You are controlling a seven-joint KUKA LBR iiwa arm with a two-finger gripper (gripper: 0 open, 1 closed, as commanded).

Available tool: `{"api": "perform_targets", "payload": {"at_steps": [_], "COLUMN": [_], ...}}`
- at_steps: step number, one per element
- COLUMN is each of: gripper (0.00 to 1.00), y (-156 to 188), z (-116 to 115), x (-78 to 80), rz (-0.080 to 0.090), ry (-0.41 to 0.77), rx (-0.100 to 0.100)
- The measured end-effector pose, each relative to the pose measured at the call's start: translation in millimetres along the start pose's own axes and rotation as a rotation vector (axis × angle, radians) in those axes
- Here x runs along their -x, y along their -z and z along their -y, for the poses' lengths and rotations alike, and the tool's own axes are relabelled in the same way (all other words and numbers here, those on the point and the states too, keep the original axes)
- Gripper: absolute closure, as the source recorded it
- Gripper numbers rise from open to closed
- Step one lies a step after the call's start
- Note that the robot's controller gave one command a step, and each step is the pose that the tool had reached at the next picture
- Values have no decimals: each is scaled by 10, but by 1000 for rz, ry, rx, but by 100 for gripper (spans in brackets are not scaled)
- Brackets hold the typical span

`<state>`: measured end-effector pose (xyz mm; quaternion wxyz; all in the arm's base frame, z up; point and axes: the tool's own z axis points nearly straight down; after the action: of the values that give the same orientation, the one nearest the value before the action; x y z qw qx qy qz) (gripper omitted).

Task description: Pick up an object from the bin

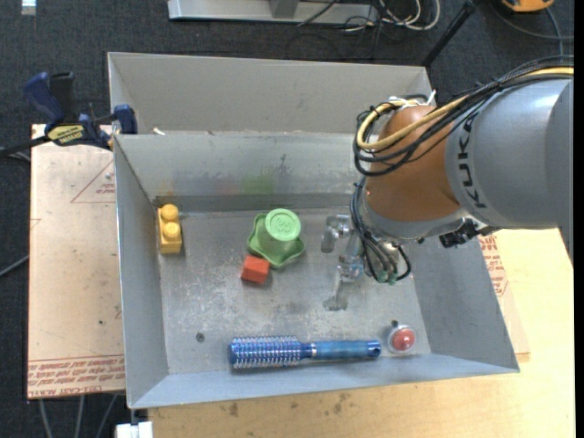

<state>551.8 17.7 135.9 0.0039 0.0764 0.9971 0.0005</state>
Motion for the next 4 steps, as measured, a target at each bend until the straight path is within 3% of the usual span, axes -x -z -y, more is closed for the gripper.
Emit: {"api": "perform_targets", "payload": {"at_steps": [1, 2, 3, 4], "gripper": [0, 0, 0, 0], "y": [-440, -667, -102, -659], "z": [-63, -306, 93, -178], "x": [548, 260, -597, -614], "rz": [-3, -8, -8, -13], "ry": [55, 188, 607, 795], "rx": [-1, 0, 1, 3]}}
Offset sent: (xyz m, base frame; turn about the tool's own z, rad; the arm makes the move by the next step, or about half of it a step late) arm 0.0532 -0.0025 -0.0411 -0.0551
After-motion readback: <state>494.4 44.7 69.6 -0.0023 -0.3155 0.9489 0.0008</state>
